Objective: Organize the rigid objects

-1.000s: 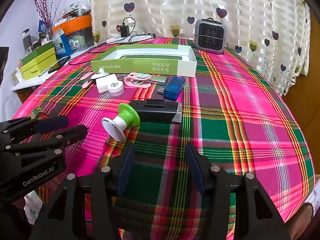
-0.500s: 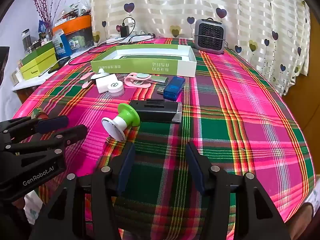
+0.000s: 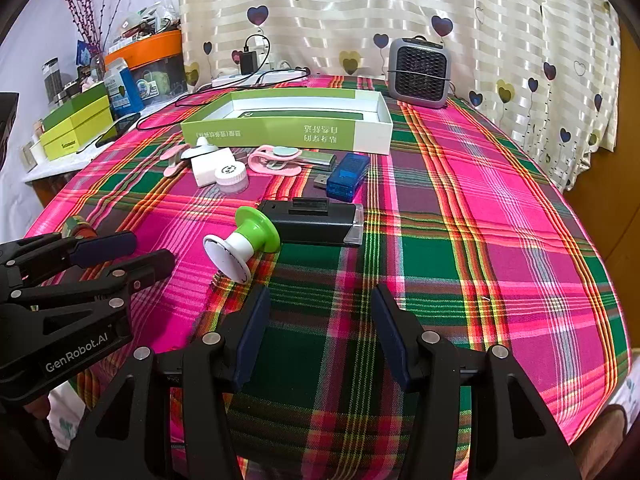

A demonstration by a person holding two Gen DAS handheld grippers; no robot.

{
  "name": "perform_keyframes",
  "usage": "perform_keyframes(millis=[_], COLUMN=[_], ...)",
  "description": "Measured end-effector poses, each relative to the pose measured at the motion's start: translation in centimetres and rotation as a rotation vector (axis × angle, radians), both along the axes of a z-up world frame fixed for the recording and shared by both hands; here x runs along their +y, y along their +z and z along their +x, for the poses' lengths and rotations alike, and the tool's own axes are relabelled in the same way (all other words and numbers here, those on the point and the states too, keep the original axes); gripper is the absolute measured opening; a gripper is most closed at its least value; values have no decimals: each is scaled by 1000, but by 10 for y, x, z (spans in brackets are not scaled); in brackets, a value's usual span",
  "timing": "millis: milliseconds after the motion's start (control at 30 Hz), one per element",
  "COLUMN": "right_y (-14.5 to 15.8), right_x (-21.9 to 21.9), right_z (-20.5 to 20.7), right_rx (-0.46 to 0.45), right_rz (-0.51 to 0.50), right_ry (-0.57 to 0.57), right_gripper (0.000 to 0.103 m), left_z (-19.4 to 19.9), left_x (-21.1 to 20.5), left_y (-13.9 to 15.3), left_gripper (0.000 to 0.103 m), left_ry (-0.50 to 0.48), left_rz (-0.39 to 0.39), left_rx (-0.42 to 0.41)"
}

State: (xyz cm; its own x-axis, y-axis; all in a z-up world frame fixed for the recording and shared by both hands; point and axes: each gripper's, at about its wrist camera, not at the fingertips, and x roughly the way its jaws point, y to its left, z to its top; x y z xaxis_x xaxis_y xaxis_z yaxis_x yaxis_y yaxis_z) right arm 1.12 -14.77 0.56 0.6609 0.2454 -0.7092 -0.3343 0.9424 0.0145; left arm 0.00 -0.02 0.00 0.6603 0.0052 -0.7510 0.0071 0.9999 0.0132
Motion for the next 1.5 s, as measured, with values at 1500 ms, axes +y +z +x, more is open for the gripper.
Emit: perform_keyframes(millis=[1500], right_y=[-1], right_x=[-10], right_z=[2], right_rx=[21], right_rz=[84], right_ry=[19], right_gripper=[53], left_z=[-9], left_x=[5], left_y=[8], left_gripper=[40], left_ry=[-59], left_rz=[-5], left_rx=[-5])
